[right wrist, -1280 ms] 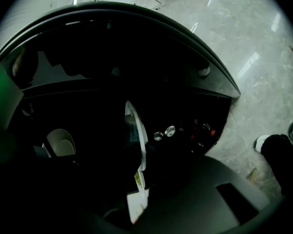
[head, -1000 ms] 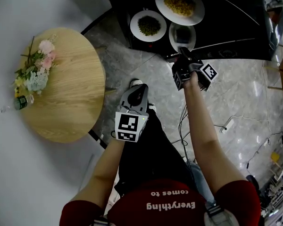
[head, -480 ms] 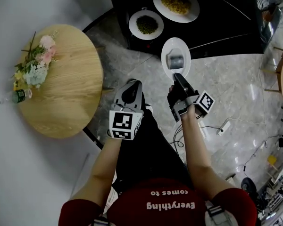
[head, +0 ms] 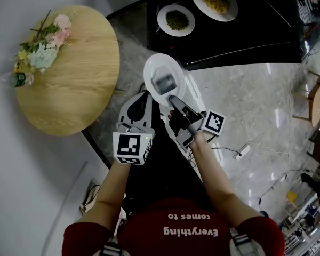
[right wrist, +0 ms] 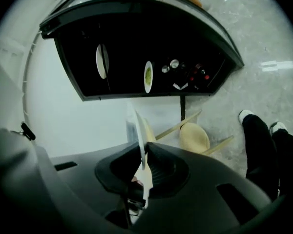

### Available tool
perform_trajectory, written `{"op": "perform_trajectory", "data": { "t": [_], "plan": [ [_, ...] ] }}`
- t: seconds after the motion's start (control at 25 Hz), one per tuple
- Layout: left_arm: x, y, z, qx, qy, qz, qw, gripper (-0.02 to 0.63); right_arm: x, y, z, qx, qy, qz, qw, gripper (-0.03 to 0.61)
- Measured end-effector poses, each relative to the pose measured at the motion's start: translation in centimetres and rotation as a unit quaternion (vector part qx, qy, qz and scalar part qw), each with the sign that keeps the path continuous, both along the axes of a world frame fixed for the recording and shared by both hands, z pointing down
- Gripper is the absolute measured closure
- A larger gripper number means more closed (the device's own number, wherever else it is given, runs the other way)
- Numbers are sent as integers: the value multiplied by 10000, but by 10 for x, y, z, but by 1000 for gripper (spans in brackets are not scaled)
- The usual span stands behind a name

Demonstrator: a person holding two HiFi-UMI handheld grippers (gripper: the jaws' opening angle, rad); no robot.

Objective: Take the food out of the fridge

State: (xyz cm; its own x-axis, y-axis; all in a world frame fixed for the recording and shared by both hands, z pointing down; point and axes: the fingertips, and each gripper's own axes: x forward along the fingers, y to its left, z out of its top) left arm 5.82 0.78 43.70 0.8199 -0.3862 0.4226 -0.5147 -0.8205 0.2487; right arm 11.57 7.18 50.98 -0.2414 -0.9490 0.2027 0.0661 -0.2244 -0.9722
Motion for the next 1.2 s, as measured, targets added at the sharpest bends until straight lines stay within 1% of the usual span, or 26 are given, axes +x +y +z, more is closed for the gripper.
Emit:
{"op": "perform_trajectory", "data": {
  "t": [0.12,0.28,0.44,0.56,0.68,0.84,0.96,1.12,1.2],
  "plan": [
    [-35,-5,-8,73,38,-630,9980,609,-33,-22,-8,166,-83,-519,9985,537],
    [-84,-11,-5,79,-76,-1463,9892,608,-79,-49,-12,150,-14,-1377,9904,537],
    [-131,-17,-3,60,-151,-2119,9772,609,-124,-70,-9,50,135,-2020,9793,537],
    [-165,-19,-4,65,-192,-2509,9678,608,-157,-81,-1,-51,151,-2268,9738,537],
    [-197,-19,-1,58,-309,-2902,9565,609,-190,-89,11,-272,207,-2577,9656,537],
    [-231,-17,-1,46,-366,-3286,9438,609,-228,-93,21,-601,255,-2938,9537,537],
    [-249,-18,3,-8,-357,-3494,9363,607,-247,-97,26,-792,393,-3090,9469,537],
    [-261,-19,10,-95,-334,-3620,9315,609,-258,-104,34,-958,647,-3125,9428,535],
    [-262,-19,12,-122,-288,-3637,9310,609,-257,-107,36,-977,883,-3126,9407,535]
  ]
}}
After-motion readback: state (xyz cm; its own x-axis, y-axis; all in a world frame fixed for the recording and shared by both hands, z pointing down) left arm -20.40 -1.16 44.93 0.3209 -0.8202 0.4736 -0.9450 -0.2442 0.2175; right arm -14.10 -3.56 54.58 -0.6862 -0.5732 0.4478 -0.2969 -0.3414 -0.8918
